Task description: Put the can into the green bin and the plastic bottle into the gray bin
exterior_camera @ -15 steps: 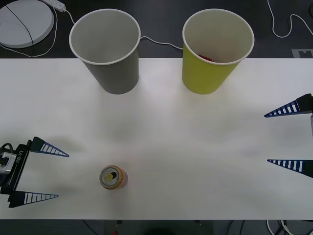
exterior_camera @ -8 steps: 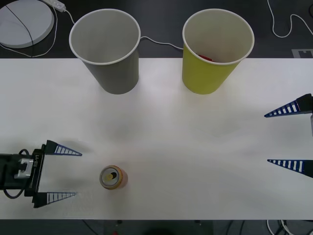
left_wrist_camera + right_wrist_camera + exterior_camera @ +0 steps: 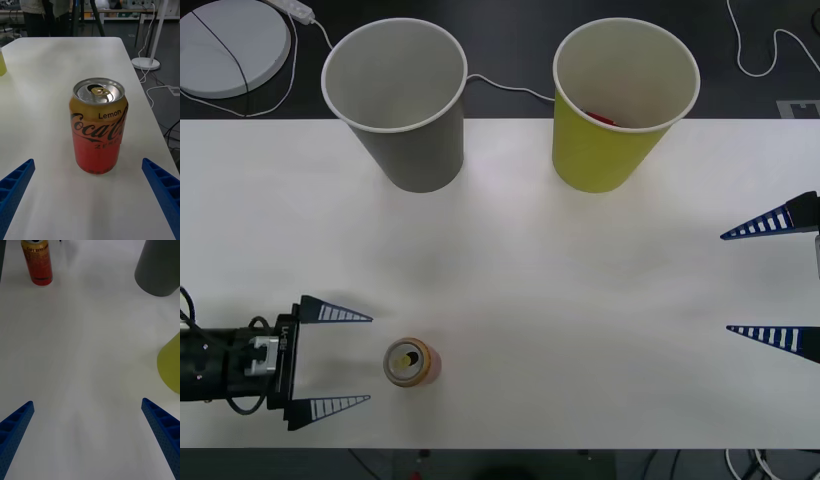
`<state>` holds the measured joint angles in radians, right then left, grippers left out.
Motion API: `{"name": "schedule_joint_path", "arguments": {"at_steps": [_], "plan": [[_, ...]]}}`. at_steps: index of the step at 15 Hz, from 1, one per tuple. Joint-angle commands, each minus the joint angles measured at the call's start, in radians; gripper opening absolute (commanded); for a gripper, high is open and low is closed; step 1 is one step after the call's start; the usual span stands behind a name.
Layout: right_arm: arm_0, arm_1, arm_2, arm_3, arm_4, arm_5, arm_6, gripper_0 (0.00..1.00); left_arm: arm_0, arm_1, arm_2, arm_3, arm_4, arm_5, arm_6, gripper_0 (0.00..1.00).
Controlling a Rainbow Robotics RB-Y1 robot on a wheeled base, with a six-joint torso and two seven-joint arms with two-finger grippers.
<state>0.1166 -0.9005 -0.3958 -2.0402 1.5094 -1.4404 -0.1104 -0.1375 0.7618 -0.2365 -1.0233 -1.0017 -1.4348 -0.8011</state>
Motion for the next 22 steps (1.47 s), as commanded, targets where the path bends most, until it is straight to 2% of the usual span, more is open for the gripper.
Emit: {"name": "schedule_joint_path", "arguments": {"at_steps": [1, 12, 21, 22], "plan": [[0.0, 0.0, 0.0, 0.0, 0.0, 0.0, 0.0, 1.0, 0.007, -0.044, 0.0, -0.001, -0.001, 0.024, -0.006, 1.0], [0.0, 0.0, 0.0, 0.0, 0.0, 0.0, 0.0, 1.0, 0.018, -0.177, 0.0, 0.0, -0.023, 0.094, -0.009, 1.0], [0.0, 0.0, 0.0, 0.0, 0.0, 0.0, 0.0, 1.0, 0.016, -0.219, -0.001, 0.0, -0.034, 0.114, -0.009, 1.0], [0.0, 0.0, 0.0, 0.0, 0.0, 0.0, 0.0, 1.0, 0.016, -0.22, 0.0, -0.001, -0.034, 0.114, -0.009, 0.73]]}}
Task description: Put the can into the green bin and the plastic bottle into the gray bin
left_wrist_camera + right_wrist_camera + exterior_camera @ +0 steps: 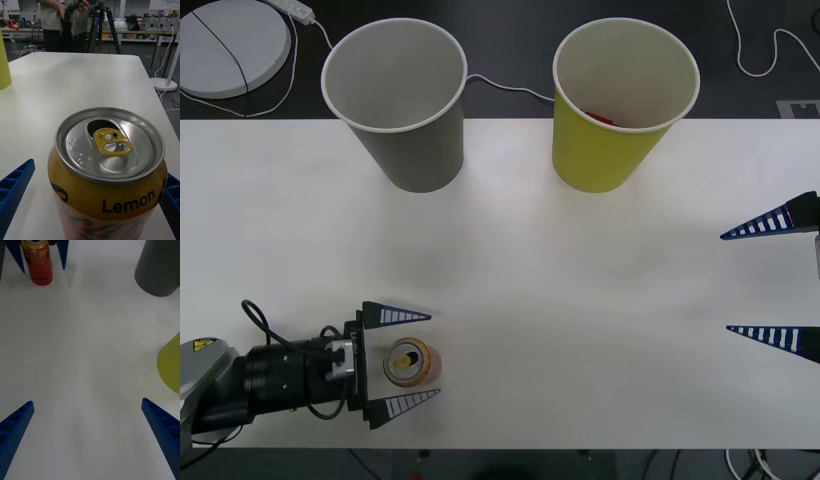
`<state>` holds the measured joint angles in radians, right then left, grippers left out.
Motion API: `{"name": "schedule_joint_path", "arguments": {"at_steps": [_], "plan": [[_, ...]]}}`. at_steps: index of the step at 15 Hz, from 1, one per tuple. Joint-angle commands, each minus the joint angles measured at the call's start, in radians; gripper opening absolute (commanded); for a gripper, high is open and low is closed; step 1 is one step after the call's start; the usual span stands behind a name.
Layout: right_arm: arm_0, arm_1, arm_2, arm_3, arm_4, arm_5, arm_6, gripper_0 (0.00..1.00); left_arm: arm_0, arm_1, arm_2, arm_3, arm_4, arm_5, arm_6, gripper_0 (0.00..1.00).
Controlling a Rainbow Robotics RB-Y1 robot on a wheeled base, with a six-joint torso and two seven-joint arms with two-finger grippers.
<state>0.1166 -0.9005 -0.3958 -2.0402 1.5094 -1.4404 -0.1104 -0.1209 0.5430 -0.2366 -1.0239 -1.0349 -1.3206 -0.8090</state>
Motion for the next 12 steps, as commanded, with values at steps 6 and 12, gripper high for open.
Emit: {"name": "schedule_joint_path", "arguments": {"at_steps": [6, 12], "plan": [[0.0, 0.0, 0.0, 0.0, 0.0, 0.0, 0.0, 1.0, -0.003, -0.002, 0.002, -0.001, 0.0, 0.0, 0.007, 0.0], [0.0, 0.0, 0.0, 0.0, 0.0, 0.0, 0.0, 1.0, -0.016, 0.017, 0.031, -0.024, -0.033, 0.0, 0.06, 0.0]]}}
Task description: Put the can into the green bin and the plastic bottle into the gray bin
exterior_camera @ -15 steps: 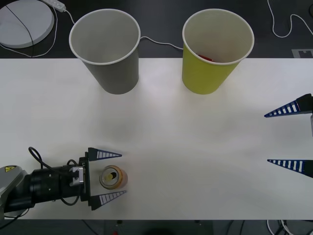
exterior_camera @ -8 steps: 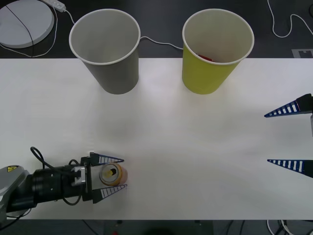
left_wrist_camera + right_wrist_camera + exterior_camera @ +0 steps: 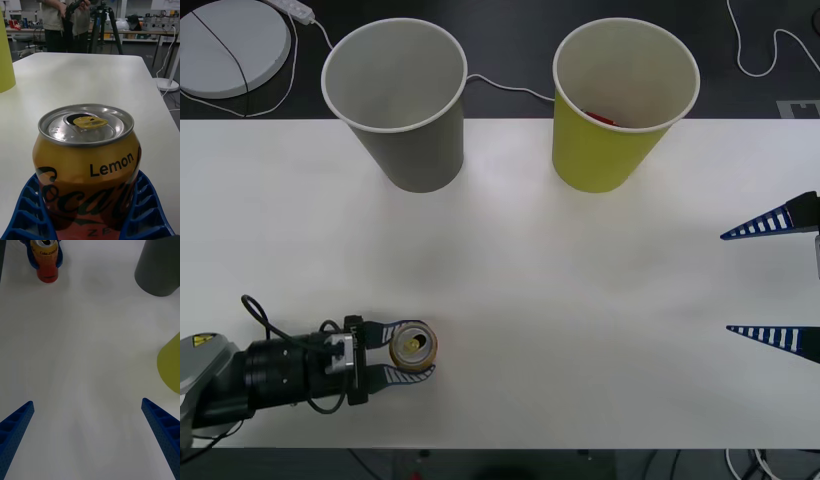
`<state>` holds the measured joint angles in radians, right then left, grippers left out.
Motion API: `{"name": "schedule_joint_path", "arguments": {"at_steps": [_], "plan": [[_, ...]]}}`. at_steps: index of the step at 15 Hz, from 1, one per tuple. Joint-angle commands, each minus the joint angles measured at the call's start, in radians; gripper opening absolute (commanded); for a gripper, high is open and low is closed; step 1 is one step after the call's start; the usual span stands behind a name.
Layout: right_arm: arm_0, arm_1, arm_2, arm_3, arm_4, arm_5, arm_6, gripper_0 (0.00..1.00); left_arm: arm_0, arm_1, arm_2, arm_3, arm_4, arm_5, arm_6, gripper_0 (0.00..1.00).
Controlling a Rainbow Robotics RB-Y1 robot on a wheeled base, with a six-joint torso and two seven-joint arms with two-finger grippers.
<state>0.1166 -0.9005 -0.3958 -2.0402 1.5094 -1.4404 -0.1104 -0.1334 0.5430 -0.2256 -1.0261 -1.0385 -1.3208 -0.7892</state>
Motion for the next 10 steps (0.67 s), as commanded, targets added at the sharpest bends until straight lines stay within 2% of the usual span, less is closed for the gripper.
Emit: {"name": "schedule_joint_path", "arguments": {"at_steps": [1, 10], "plan": [[0.0, 0.0, 0.0, 0.0, 0.0, 0.0, 0.0, 1.0, -0.003, 0.028, 0.035, -0.055, -0.063, 0.0, 0.091, 0.0], [0.0, 0.0, 0.0, 0.0, 0.0, 0.0, 0.0, 1.0, -0.003, 0.17, 0.172, -0.379, -0.357, 0.0, 0.558, 0.0]]}}
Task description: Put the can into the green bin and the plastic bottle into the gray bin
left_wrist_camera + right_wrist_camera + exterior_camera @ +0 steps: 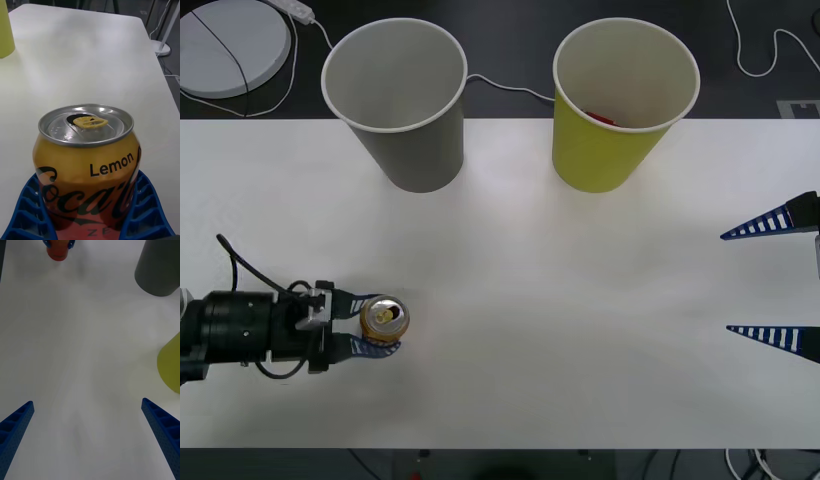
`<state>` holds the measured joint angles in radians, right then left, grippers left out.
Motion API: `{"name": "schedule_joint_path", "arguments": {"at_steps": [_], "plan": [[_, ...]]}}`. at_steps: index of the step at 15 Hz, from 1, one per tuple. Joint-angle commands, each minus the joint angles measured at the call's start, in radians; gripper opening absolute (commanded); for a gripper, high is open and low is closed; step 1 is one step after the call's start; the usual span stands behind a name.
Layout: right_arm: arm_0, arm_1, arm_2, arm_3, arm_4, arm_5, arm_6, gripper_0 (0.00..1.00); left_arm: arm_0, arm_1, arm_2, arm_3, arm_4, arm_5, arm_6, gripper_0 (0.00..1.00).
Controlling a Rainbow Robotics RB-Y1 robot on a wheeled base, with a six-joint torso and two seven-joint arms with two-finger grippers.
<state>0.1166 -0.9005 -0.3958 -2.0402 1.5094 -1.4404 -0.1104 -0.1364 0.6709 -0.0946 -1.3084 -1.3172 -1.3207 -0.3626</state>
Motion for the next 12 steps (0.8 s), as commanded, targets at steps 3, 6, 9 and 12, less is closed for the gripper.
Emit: {"name": "schedule_joint_path", "arguments": {"at_steps": [3, 6, 9, 12], "plan": [[0.0, 0.0, 0.0, 0.0, 0.0, 0.0, 0.0, 1.0, 0.0, 0.108, 0.079, -0.213, -0.168, -0.002, 0.298, 0.0], [0.0, 0.0, 0.0, 0.0, 0.0, 0.0, 0.0, 1.0, 0.0, 0.159, 0.116, -0.296, -0.238, -0.006, 0.452, 0.0], [0.0, 0.0, 0.0, 0.0, 0.0, 0.0, 0.0, 1.0, 0.001, 0.19, 0.165, -0.381, -0.304, -0.029, 0.617, 0.0], [0.0, 0.0, 0.0, 0.0, 0.0, 0.0, 0.0, 1.0, 0.001, 0.194, 0.23, -0.494, -0.382, -0.107, 0.775, 0.0]]}}
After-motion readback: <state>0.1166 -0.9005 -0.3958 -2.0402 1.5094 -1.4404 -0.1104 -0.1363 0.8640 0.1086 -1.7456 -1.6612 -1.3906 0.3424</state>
